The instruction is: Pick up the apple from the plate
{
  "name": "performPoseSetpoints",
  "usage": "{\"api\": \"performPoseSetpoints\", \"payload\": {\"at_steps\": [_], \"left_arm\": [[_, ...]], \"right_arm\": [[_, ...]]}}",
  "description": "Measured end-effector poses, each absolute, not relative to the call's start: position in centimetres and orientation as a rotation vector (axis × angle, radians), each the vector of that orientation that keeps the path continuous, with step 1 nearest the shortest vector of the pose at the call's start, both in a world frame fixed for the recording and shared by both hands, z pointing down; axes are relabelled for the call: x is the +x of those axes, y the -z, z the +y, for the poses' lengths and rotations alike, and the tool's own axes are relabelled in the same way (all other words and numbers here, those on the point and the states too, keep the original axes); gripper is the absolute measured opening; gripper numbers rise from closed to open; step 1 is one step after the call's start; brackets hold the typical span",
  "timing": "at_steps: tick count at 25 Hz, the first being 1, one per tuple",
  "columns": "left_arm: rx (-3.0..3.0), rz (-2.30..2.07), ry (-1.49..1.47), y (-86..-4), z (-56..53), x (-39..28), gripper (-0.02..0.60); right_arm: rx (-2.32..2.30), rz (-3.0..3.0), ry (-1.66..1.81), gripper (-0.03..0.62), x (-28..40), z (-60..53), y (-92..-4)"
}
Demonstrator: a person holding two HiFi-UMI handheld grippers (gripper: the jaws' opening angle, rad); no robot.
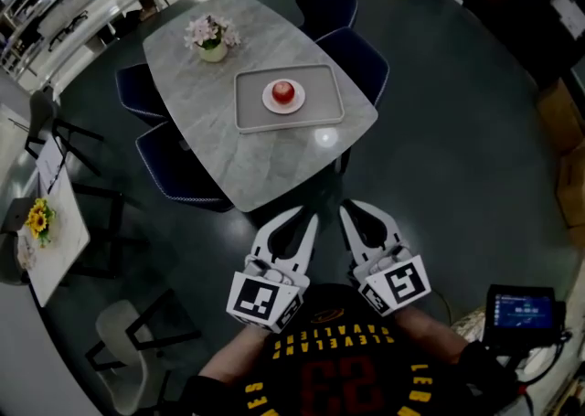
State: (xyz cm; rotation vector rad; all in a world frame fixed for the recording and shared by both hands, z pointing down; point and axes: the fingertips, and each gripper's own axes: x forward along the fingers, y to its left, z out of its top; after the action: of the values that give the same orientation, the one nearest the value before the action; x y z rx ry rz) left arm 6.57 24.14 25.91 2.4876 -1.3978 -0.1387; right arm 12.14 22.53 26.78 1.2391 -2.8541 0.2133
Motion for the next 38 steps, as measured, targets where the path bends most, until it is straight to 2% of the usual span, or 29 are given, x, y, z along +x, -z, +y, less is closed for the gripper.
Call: {"api": "performPoseSetpoints", "payload": {"at_steps": [6,8,13,25,38], "left_arm": [[2.497,-1.361,0.14,-26.3,21.4,4.1,0.049],[2.49,-1.358,0.14,-26.5,20.3,3.5,0.049],[2.494,-1.315,0.128,-27.5,18.4,3.2,0.049],[2.468,-1.335,0.101,-28.2,11.6,6.6,0.049],[2.288,-1.577,0.067,-29.5,1.1,9.8,0.049]], "right_arm": [[1.266,-2.845,-0.265,0.008,9.5,19.7,-27.4],[1.263,-2.844,-0.297,0.038,8.8,18.9,-28.0],[1.275,-2.814,-0.321,0.038,8.3,17.0,-28.9],[1.216,-2.847,-0.35,0.038,11.4,10.6,-29.5],[0.962,-2.91,-0.44,0.038,15.5,-1.5,-30.8]]}}
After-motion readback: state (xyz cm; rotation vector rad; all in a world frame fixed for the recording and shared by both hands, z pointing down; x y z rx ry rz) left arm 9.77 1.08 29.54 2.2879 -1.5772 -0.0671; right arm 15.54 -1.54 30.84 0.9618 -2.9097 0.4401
